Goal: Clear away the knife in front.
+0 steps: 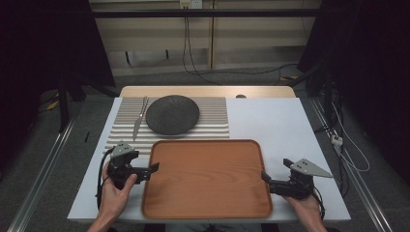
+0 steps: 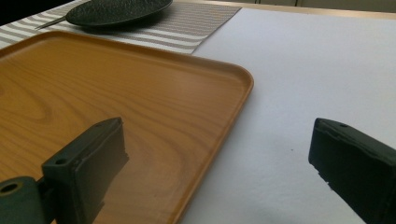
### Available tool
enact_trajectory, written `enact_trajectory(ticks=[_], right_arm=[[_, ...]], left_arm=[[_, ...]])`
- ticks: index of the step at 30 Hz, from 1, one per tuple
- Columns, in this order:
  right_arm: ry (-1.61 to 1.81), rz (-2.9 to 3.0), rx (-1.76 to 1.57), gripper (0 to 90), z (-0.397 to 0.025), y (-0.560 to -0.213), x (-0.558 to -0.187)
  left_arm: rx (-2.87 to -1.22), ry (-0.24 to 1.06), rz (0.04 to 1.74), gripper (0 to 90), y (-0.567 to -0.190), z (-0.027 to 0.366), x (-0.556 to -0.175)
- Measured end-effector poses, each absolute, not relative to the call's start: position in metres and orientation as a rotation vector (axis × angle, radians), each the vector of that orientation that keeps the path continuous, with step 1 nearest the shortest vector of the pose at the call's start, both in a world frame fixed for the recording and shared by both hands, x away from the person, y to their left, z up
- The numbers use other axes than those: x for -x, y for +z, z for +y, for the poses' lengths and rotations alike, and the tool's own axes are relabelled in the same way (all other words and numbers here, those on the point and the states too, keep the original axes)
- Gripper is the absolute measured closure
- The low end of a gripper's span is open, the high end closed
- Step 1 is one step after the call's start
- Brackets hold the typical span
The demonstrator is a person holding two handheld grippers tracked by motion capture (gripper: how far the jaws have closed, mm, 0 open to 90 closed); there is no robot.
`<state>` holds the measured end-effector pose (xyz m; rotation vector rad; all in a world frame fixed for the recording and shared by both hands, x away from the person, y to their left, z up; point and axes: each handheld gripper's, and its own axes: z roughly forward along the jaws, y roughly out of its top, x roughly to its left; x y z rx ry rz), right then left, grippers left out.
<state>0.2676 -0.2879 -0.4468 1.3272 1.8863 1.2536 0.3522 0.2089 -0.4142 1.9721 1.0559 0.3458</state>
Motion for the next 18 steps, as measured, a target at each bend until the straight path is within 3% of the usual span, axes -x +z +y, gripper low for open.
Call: enact_trajectory(ticks=[18], right_arm=[[1.262, 1.896, -1.336, 3.8, -0.288, -0.449, -0.272]], left_arm=[[-2.007, 0.414, 1.099, 7.5, -0.401, 0.222, -0.406]])
